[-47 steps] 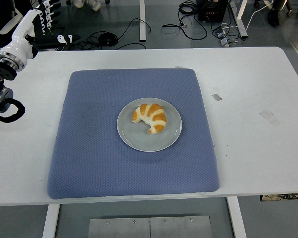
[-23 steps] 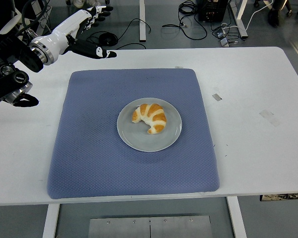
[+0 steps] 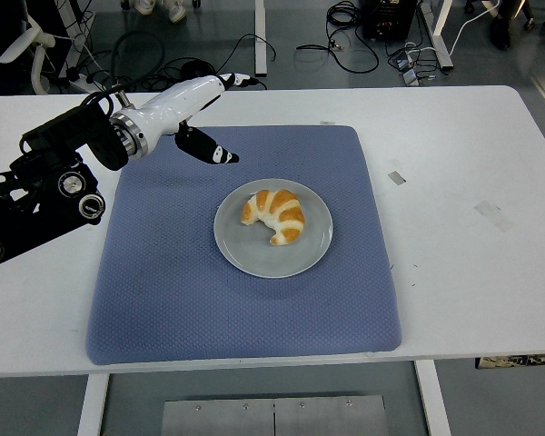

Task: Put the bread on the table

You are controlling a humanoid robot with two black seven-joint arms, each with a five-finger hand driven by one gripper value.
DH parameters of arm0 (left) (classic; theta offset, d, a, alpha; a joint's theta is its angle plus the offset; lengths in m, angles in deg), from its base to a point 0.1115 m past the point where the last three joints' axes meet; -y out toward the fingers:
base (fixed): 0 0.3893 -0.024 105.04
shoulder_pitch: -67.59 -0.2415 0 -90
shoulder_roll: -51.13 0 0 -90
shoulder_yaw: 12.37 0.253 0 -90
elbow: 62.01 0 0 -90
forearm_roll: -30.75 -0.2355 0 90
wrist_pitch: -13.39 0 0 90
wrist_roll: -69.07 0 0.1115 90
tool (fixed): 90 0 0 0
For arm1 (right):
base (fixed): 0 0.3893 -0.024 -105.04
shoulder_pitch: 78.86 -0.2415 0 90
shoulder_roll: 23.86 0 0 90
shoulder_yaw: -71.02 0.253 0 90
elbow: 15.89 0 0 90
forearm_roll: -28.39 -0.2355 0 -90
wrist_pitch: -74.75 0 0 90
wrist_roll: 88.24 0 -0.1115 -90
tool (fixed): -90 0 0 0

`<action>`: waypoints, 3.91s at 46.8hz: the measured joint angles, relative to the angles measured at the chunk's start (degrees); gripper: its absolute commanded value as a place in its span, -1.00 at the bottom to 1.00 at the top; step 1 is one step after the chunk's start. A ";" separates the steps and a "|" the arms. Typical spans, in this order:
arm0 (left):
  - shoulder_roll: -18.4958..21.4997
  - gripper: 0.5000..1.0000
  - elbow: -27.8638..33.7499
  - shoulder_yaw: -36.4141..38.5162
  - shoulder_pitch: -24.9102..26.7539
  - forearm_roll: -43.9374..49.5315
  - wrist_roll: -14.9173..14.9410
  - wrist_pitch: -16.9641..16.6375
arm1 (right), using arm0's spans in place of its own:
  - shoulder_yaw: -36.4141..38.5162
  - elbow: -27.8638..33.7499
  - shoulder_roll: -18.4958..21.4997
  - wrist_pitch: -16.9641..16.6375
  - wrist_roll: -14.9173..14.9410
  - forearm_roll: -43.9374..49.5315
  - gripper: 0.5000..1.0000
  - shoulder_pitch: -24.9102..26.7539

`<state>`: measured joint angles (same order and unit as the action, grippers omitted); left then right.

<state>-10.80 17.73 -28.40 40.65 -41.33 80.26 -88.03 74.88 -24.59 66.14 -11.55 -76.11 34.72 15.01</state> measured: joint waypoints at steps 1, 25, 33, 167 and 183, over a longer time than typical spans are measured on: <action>-0.19 0.73 0.02 0.06 0.00 -0.02 0.03 -0.12 | 0.00 0.00 0.00 0.00 0.00 0.00 1.00 0.00; -4.39 0.73 0.78 5.58 0.05 -5.19 0.41 -0.36 | 0.00 0.00 0.00 0.00 0.00 0.00 1.00 0.00; -4.51 0.73 0.77 6.78 -0.02 -6.65 0.86 -0.36 | 0.00 0.00 0.00 0.00 0.01 0.00 1.00 0.00; -11.72 -0.30 -8.26 11.64 1.20 -11.19 -2.40 10.98 | 0.00 0.00 0.00 -0.02 0.00 0.00 1.00 0.00; -11.05 -0.81 -8.26 11.64 1.36 -11.07 -2.89 10.99 | 0.00 0.00 0.00 -0.02 0.01 0.00 1.00 0.00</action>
<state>-21.85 9.47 -16.76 42.01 -52.40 77.36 -77.05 74.88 -24.59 66.14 -11.57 -76.11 34.72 15.00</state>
